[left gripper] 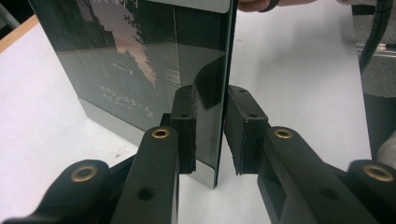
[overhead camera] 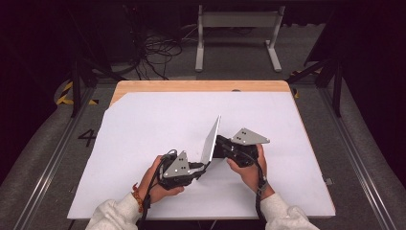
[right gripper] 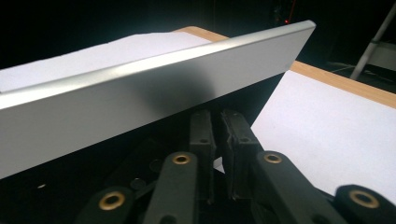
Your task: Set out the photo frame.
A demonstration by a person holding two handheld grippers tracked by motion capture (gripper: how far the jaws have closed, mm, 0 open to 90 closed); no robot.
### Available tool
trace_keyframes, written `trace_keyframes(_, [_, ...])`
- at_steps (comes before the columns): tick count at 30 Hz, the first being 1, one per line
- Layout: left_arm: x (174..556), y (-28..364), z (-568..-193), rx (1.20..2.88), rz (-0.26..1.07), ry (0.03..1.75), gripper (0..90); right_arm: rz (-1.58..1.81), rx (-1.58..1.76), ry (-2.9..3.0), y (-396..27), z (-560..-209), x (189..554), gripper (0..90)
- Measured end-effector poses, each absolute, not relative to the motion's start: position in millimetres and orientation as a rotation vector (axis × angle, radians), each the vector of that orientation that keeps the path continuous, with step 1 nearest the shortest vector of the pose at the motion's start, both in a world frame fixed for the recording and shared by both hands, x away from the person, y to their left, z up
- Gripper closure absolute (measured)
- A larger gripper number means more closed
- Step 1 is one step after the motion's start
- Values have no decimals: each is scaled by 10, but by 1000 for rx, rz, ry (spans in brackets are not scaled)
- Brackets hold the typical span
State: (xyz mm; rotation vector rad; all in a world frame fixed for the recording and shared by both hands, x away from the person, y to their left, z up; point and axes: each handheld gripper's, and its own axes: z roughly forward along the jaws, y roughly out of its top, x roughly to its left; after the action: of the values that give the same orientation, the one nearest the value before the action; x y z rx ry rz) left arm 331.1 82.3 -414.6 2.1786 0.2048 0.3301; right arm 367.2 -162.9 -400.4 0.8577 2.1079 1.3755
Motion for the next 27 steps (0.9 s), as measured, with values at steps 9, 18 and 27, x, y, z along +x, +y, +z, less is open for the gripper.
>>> trace_keyframes(9, [3275, 933, -4190, 2210, 329, 221, 765, 1336, 813, 2089, -1765, -3869, 3442, 825])
trace_keyframes(18, [3322, 896, -4280, 2235, 300, 224, 792, 1318, 777, 2226, -1795, -4009, 3123, 765])
trace_keyframes(27, [3370, 842, -4306, 2239, 272, 214, 762, 1298, 749, 2267, -1786, -4047, 2971, 712])
